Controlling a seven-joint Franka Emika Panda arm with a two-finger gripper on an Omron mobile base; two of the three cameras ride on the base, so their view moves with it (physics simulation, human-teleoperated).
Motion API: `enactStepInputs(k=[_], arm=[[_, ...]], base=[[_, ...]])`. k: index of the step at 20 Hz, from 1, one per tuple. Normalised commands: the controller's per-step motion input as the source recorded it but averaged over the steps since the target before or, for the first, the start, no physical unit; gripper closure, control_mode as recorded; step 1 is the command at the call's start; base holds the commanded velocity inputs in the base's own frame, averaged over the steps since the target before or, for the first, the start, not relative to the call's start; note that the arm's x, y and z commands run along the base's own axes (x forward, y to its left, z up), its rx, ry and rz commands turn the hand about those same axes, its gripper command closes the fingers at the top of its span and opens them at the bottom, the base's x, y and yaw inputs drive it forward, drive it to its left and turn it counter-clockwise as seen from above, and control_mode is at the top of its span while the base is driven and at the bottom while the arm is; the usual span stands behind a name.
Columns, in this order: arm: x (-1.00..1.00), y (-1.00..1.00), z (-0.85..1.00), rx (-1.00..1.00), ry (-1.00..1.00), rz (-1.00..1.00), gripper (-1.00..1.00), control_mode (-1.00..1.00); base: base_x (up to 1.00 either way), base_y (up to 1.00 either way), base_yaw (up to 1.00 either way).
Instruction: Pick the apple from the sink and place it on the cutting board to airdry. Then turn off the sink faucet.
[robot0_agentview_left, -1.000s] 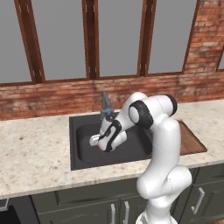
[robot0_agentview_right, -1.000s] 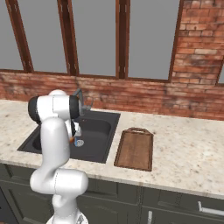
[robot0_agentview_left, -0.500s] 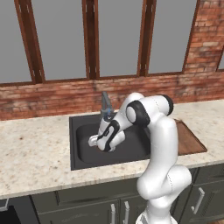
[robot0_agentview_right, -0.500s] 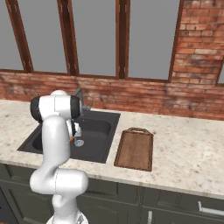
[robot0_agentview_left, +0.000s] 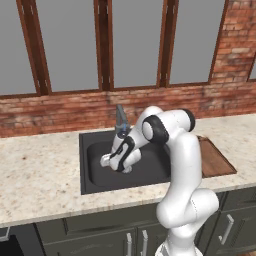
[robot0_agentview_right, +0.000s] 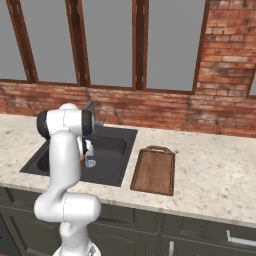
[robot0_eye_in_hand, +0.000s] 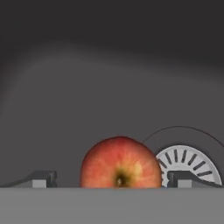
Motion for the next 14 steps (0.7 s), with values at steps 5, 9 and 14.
enactStepInputs(k=[5, 9, 14], arm=[[0.05, 0.00, -0.12, 0.00, 0.03, 0.00, -1.00, -1.00], [0.02, 0.00, -0.12, 0.00, 0.04, 0.00, -1.00, -1.00], [0.04, 0.00, -0.13, 0.00, 0.05, 0.00, 1.00, -1.00]], base=[[0.00, 0.00, 0.00], [0.00, 0.00, 0.00], [0.00, 0.00, 0.00]])
